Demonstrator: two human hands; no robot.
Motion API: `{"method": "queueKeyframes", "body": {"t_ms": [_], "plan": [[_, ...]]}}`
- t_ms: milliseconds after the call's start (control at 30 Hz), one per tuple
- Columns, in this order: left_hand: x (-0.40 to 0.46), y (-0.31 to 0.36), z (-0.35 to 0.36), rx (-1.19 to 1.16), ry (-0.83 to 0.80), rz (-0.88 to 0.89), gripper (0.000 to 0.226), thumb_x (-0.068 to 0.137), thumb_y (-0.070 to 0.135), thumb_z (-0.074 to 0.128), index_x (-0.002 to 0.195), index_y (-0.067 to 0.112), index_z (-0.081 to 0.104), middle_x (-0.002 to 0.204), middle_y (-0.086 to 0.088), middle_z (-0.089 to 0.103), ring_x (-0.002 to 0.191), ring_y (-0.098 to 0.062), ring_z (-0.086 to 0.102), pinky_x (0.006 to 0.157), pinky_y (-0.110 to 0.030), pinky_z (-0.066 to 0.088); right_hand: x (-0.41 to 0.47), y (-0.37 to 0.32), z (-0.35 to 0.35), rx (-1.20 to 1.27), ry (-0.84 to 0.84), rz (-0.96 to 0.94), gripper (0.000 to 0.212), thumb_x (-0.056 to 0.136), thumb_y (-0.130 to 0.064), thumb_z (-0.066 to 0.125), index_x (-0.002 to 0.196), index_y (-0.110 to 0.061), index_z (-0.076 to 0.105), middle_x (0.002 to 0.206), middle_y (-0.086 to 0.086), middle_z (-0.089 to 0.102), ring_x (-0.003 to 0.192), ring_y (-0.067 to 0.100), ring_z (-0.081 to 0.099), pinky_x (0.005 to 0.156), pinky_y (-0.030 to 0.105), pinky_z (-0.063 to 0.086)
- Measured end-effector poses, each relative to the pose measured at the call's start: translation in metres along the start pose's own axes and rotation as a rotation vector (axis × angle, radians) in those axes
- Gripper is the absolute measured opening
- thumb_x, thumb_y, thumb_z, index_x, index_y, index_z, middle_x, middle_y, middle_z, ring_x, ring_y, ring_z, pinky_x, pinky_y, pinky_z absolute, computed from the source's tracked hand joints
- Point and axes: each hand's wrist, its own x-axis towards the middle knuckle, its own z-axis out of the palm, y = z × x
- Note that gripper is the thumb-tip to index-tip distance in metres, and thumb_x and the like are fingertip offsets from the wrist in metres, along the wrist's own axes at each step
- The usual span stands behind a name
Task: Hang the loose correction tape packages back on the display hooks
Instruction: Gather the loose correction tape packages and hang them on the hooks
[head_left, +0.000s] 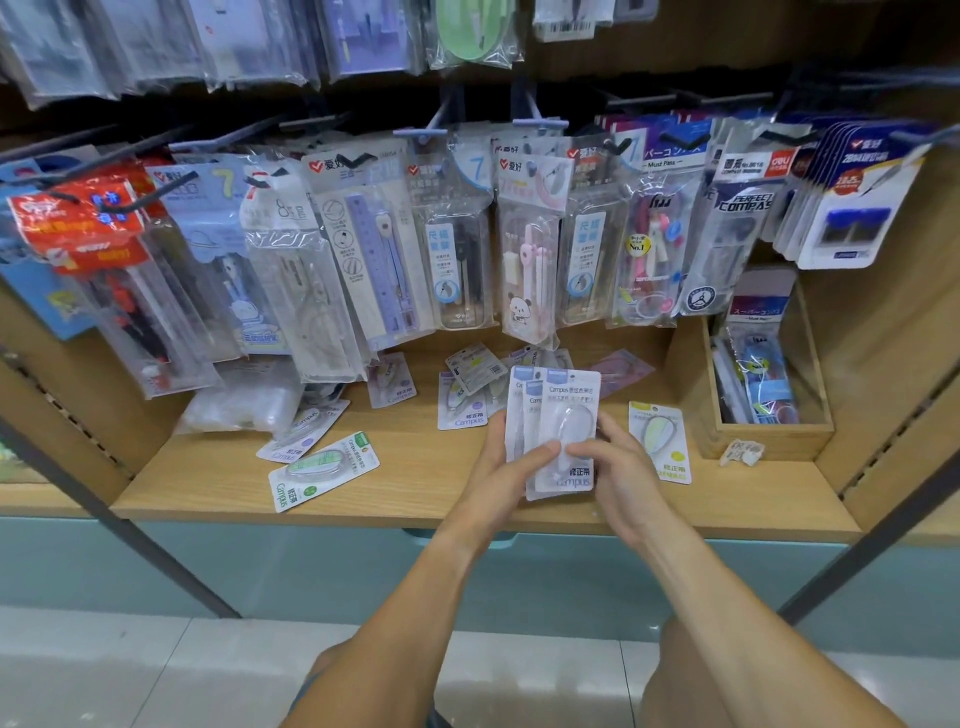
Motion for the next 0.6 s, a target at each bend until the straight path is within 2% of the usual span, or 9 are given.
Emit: {"method": "queueKeyframes", "body": {"t_ms": [100,167,233,333,400,433,500,600], "plan": [[0.004,-0.003,-0.006,0.082,-0.035,0.036,0.068,0.094,0.012,0.075,0.15,0.031,0.041,0.141,0.007,0.065,0.13,-0.01,0.062,0.111,-0.038,0.052,-0.002,0.003,-0.005,-0.033,-0.025,-0.076,0.062,0.08,0.022,0.054,0.135,-0.007,0.055,0.13,0.015,0.069,0.124,0.032,0.063,0.104,0.047,0.049],[0.006,-0.004,-0.009,0.163,-0.004,0.049,0.075,0.085,0.026,0.083,0.146,0.042,0.043,0.144,0.007,0.061,0.136,-0.012,0.056,0.115,-0.042,0.047,-0.001,0.007,-0.008,-0.049,-0.018,-0.109,0.071,0.077,0.027,0.055,0.138,-0.009,0.05,0.132,0.015,0.067,0.128,0.034,0.061,0.106,0.047,0.049],[0.007,-0.007,-0.01,0.195,0.009,0.051,0.08,0.075,0.03,0.087,0.142,0.041,0.044,0.145,0.004,0.06,0.136,-0.014,0.057,0.116,-0.045,0.047,0.0,0.011,-0.007,-0.068,-0.009,-0.124,0.081,0.075,0.031,0.055,0.144,-0.011,0.045,0.136,0.013,0.065,0.131,0.031,0.058,0.108,0.047,0.047],[0.006,-0.012,-0.007,0.112,-0.03,0.053,0.077,0.079,0.0,0.073,0.141,0.026,0.035,0.145,-0.004,0.062,0.13,-0.015,0.064,0.108,-0.039,0.054,-0.003,0.015,0.001,-0.132,-0.018,-0.127,0.092,0.072,0.033,0.056,0.149,-0.017,0.044,0.137,0.009,0.066,0.13,0.026,0.06,0.105,0.047,0.05],[0.004,-0.018,-0.004,0.085,-0.058,0.077,0.085,0.08,-0.012,0.063,0.146,0.026,0.026,0.148,-0.005,0.059,0.131,-0.018,0.063,0.106,-0.04,0.055,-0.006,0.018,0.006,-0.157,-0.029,-0.136,0.094,0.066,0.03,0.061,0.147,-0.016,0.047,0.133,0.011,0.068,0.126,0.028,0.063,0.098,0.05,0.053],[0.003,-0.02,-0.004,0.098,-0.051,0.077,0.089,0.078,-0.012,0.062,0.148,0.027,0.024,0.148,-0.005,0.059,0.133,-0.019,0.062,0.106,-0.043,0.055,-0.008,0.018,0.008,-0.17,-0.035,-0.143,0.096,0.063,0.027,0.062,0.148,-0.016,0.047,0.133,0.012,0.068,0.125,0.027,0.063,0.095,0.047,0.056],[0.001,-0.023,-0.005,0.161,-0.001,0.087,0.095,0.075,-0.002,0.072,0.149,0.034,0.025,0.148,-0.005,0.058,0.136,-0.022,0.06,0.108,-0.05,0.054,-0.01,0.017,0.01,-0.178,-0.024,-0.151,0.099,0.066,0.032,0.057,0.151,-0.018,0.044,0.135,0.008,0.066,0.125,0.018,0.063,0.091,0.034,0.059],[0.001,-0.029,-0.006,0.242,0.061,0.103,0.095,0.071,0.007,0.089,0.144,0.034,0.033,0.144,-0.003,0.061,0.134,-0.022,0.061,0.111,-0.055,0.05,-0.014,0.017,0.009,-0.219,-0.025,-0.194,0.102,0.068,0.039,0.046,0.149,-0.022,0.044,0.136,0.002,0.063,0.124,0.01,0.063,0.09,0.022,0.055]]}}
